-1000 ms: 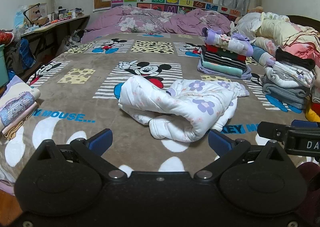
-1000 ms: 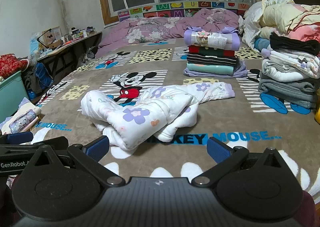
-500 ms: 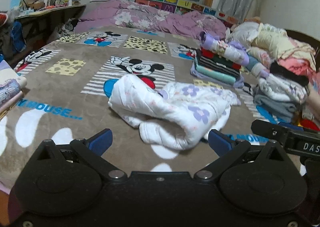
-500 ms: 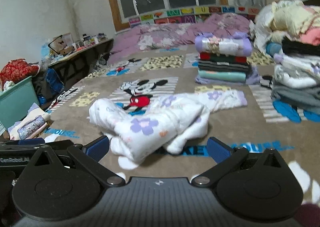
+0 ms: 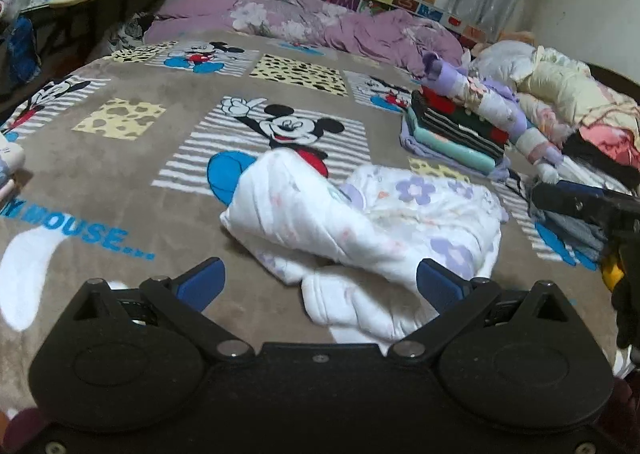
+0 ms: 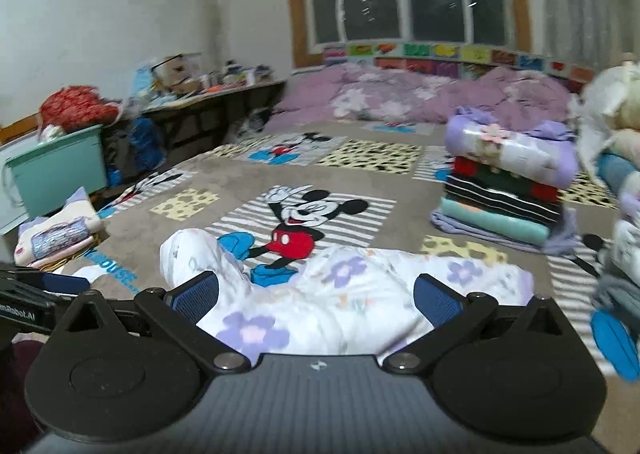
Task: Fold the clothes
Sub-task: 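Grasp the garment's lavender-trimmed edge with the left tool while the right tool grasps another edge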
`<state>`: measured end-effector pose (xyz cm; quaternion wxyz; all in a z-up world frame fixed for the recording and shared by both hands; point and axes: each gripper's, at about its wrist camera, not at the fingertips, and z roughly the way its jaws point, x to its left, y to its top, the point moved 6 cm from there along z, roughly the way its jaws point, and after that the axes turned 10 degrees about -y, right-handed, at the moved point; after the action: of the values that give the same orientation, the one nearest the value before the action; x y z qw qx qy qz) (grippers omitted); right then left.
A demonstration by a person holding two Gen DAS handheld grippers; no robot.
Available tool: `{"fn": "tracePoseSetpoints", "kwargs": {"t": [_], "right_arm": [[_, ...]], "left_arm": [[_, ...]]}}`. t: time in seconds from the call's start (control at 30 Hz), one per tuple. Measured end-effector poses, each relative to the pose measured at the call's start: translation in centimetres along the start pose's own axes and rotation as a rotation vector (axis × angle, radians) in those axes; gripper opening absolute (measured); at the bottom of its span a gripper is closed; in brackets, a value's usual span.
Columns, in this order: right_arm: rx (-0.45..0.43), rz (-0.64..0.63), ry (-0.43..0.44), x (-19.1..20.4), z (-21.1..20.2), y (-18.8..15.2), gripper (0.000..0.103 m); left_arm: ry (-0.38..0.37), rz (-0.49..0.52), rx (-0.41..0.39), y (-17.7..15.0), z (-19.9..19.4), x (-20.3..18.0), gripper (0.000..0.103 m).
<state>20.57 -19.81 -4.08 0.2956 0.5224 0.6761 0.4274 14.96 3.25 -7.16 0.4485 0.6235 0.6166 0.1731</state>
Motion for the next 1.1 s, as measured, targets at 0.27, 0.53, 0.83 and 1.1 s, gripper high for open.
{"fn": "tracePoseSetpoints", "kwargs": {"t": [0.27,0.53,0.83,1.1], "right_arm": [[0.147,-0.129,0.094,-1.0,6.3,2.3,0.103],[0.254,-0.206,0.179,-1.8,12.9,3.7,0.103],[0.355,-0.338,0.291,-0.4,20.0,4.3,0.095],[0.477,-0.422,0.344,1.2,26.0,1.8,0.091]], "left_arm": [[-0.027,0.006,0.001,2.6,2.0,1.3,0.103],[-0.056,0.031,0.079,5.9,5.1,3.2,0.102],[-0.092,0.089,0.226,8.3,9.7,4.8,0.102],[-0.138,0.155,0.394,7.9,13.7,4.7,0.101]]}}
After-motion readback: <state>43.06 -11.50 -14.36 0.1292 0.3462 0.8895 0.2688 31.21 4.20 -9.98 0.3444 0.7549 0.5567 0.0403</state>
